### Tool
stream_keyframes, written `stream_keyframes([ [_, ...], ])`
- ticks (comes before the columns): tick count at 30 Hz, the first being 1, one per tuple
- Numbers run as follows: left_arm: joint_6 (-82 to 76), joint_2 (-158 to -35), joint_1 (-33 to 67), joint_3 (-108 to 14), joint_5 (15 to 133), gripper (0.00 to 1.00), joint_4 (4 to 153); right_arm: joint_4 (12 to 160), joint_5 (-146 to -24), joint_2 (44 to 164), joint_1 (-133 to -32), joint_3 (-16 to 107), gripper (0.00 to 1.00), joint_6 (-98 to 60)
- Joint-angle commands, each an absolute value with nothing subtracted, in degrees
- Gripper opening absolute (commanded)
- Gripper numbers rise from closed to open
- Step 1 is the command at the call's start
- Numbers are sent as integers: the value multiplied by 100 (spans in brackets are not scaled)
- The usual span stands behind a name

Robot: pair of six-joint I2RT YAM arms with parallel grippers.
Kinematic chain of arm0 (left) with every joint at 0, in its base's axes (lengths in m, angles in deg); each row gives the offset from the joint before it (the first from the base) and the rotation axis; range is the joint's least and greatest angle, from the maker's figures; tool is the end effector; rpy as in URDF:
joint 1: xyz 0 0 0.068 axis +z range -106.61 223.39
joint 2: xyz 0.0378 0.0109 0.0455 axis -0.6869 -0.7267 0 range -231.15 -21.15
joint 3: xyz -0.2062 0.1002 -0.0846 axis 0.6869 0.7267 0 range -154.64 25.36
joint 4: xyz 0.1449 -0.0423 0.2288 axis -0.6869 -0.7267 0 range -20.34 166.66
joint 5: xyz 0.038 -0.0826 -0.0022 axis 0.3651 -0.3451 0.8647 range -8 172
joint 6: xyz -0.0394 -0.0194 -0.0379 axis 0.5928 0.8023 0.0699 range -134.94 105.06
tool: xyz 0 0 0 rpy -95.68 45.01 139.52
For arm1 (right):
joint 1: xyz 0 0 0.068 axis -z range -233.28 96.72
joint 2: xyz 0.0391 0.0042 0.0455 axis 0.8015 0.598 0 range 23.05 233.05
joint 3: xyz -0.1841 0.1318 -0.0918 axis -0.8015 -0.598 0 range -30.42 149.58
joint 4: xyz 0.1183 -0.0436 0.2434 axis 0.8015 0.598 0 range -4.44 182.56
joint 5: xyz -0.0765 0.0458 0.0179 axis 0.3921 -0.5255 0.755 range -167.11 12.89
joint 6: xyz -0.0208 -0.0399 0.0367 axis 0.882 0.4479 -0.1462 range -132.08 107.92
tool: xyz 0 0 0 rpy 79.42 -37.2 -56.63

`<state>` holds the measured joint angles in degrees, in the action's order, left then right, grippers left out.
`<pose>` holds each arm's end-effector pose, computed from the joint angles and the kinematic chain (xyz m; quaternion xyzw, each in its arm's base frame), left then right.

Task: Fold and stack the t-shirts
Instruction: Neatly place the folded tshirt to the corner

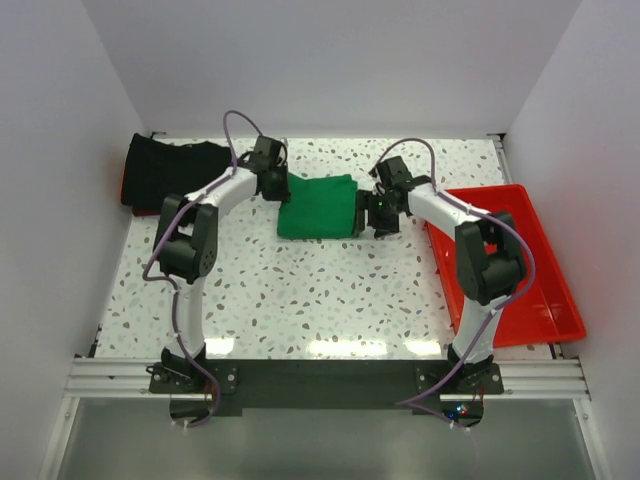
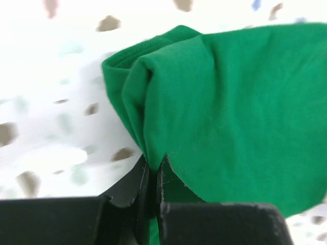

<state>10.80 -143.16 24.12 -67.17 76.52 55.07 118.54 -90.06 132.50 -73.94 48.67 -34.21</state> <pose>0.4436 -0.1593 0.1476 -0.0372 0.9412 -0.1690 0.2902 0.3736 0.1509 0.1533 -0.0136 0.9671 0.1857 0.1732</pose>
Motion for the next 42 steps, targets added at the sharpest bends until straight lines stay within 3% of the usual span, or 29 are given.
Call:
stream_keyframes([
  [1, -7, -14059, 2546, -7166, 8743, 0, 4029, 11879, -8933, 12808, -7358, 4737, 70, -3308],
  [8, -772, -14120, 2572, -8063, 10035, 0, 2930, 11747, -9100, 12729, -7349, 4482, 70, -3361],
  [22, -2073, -13936, 2739, -8696, 11522, 0, 2454, 11615, -9337, 12650, -7340, 4236, 70, -3396],
  [42, -2900, -13374, 3258, -9435, 11250, 0, 2788, 11712, -9390, 12439, -7349, 3920, 70, -3361],
])
